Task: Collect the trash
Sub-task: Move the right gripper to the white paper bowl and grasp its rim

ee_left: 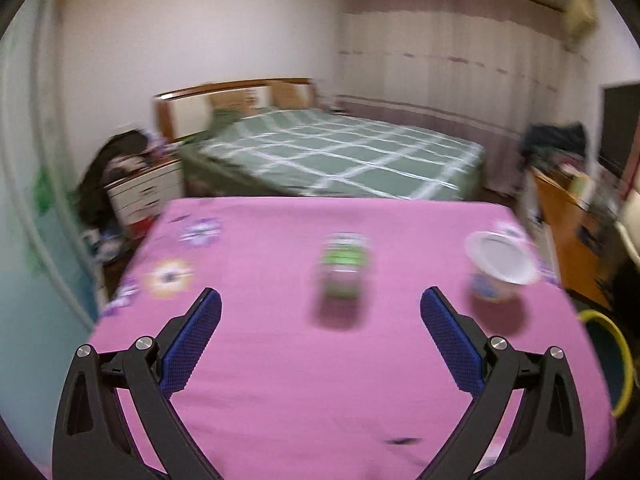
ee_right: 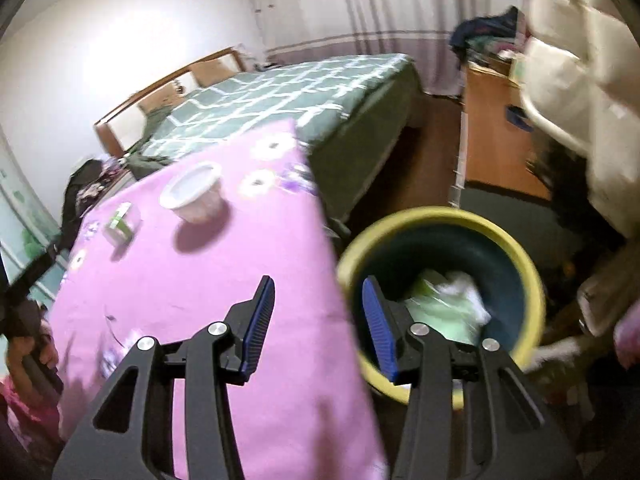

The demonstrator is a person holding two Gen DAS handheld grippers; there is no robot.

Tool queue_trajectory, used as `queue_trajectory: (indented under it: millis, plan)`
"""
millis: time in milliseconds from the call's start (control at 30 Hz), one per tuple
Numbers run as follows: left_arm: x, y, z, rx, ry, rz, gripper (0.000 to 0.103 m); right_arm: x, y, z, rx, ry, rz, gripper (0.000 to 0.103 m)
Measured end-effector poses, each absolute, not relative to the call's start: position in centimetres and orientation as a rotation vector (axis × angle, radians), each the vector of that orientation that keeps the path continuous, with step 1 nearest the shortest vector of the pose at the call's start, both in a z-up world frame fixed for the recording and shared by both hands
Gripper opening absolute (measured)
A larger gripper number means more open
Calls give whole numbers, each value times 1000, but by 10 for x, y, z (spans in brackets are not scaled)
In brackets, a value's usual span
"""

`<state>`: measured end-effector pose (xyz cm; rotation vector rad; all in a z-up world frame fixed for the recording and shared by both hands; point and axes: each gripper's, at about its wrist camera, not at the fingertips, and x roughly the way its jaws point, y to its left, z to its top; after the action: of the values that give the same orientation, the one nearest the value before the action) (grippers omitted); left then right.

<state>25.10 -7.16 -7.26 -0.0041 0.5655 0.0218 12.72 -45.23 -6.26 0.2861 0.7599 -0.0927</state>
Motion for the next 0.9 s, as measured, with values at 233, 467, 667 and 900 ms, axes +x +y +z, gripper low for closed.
queue_trajectory:
  millis: [233, 467, 667, 900]
  plan:
    - [269, 22, -98, -52, 572, 195, 98, 216, -401, -53, 267, 771, -11, 44]
    - [280, 31, -116, -54, 612, 183, 98, 318, -371, -62, 257, 846, -35, 44]
    - [281, 21, -118, -46, 608, 177, 98, 353, -370, -88, 280, 929, -70, 38]
    - [281, 11, -113, -39, 612, 175, 98, 354, -376, -102, 310, 931, -53, 10]
